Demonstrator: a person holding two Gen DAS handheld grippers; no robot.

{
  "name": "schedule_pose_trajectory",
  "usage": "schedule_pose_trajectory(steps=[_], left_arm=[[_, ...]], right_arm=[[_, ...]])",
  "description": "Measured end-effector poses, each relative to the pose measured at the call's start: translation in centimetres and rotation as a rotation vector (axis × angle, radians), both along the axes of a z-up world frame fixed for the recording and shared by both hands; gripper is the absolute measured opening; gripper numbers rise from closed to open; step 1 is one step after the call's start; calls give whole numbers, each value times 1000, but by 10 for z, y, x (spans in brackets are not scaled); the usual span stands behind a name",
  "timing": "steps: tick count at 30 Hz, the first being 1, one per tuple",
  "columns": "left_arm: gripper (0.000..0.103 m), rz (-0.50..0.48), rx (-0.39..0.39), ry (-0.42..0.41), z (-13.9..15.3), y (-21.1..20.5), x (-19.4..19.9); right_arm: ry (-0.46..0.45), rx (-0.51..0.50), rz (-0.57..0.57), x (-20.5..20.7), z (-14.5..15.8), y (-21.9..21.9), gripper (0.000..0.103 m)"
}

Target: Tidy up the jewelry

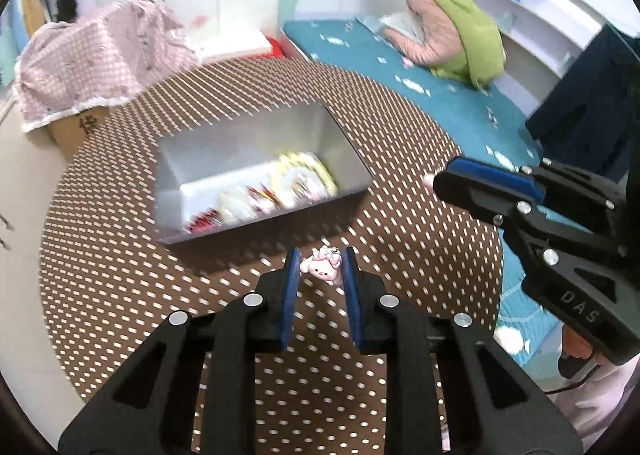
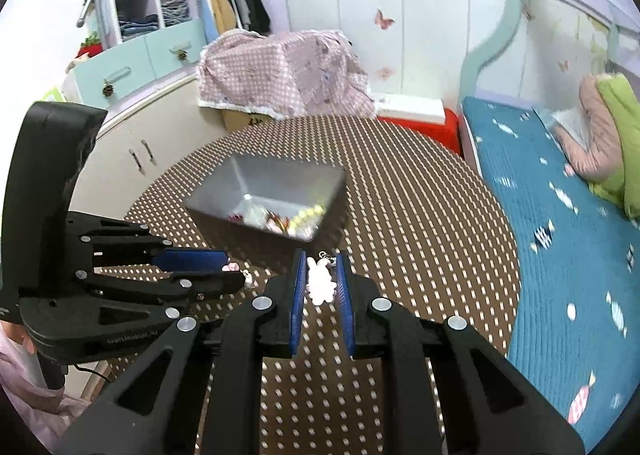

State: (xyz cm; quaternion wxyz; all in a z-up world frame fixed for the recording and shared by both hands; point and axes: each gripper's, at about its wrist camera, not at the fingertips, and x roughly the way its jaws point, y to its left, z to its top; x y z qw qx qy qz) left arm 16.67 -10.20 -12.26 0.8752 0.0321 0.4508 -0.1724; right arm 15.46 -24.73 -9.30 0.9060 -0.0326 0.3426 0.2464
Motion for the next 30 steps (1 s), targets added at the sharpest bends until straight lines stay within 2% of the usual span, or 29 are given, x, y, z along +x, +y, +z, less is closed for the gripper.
schedule_pose_trajectory(steps=[6,14,15,17,18,19,20,24,27,28,29,30], left_arm=[[22,73,-39,-72,27,30,9],[22,166,-41,-67,32,60,31],[23,174,-38,-66,32,62,33],[24,183,-30,-60,31,63,35],[37,189,-26,-57,31,63,35],[45,201,-19,-60,32,64,34],[49,209,-15,-71,34,65,34],[49,226,1,-97,43,64,24],[55,257,20,-146,58,65,7],[57,265,26,-168,65,64,1],[62,276,37,-206,75,63,-8],[67,283,42,-242,84,62,-17]], right_arm=[[-43,1,55,15,14,26,14],[-33,6,110,37,13,52,16],[-31,8,110,39,13,54,18],[-27,7,91,42,13,54,39],[-26,6,82,43,14,53,40],[-25,7,73,43,15,51,40],[-28,7,65,41,16,50,40],[-76,16,23,29,33,40,45],[-136,32,-20,12,53,32,57],[-163,37,-33,6,61,31,66],[-185,41,-41,2,67,30,74],[-218,48,-47,-6,76,29,77]])
